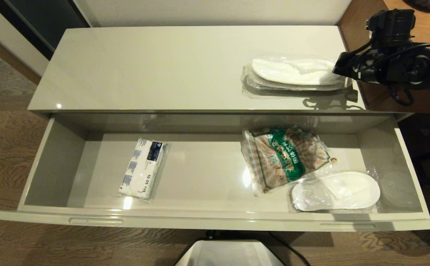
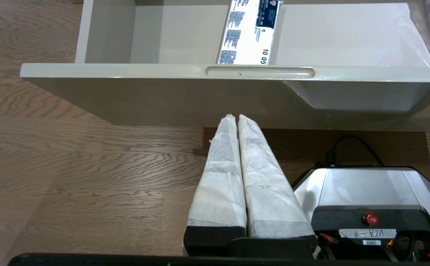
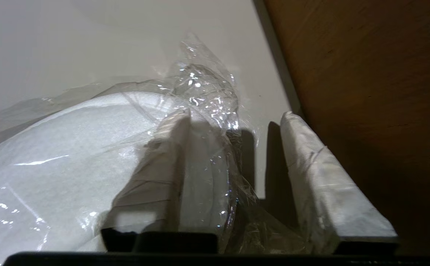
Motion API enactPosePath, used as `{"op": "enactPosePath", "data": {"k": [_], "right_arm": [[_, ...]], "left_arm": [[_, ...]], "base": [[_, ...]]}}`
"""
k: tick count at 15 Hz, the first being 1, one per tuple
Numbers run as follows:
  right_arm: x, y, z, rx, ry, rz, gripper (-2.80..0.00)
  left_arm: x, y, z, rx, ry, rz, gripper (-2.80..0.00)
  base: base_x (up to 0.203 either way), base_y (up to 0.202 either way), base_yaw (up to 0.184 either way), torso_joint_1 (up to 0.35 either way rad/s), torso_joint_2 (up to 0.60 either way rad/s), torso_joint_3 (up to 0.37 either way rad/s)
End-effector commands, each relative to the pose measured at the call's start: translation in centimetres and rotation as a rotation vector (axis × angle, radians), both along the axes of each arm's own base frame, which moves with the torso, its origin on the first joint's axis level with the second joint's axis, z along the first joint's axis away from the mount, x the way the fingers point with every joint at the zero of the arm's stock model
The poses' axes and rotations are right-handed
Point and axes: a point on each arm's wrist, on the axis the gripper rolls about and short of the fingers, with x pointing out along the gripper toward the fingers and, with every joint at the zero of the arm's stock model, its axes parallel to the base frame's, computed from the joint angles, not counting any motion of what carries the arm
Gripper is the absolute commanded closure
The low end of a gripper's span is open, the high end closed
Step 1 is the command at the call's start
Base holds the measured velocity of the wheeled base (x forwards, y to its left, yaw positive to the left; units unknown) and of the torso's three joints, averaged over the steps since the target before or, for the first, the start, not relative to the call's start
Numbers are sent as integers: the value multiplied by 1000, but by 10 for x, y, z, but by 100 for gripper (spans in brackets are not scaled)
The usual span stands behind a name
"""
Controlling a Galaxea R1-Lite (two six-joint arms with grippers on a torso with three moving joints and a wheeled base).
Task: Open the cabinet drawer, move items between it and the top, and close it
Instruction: Place the disposable slippers on the table
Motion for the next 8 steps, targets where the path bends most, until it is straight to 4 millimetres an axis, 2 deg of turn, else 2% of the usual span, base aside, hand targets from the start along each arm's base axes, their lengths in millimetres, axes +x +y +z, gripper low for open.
{"op": "enactPosePath", "data": {"k": [1, 2, 5, 8], "right_arm": [[-8, -2, 8, 7, -12, -4, -280], [-15, -3, 15, 13, -25, -4, -280], [-63, -6, 54, 23, -104, 4, -280], [-111, -3, 76, 26, -141, 30, -280]], "left_arm": [[0, 0, 0, 0, 1, 1, 0], [0, 0, 0, 0, 1, 1, 0], [0, 0, 0, 0, 1, 1, 0], [0, 0, 0, 0, 1, 1, 0]], "base": [[0, 0, 0, 0, 0, 0], [0, 0, 0, 0, 0, 0], [0, 0, 0, 0, 0, 0], [0, 0, 0, 0, 0, 0]]}}
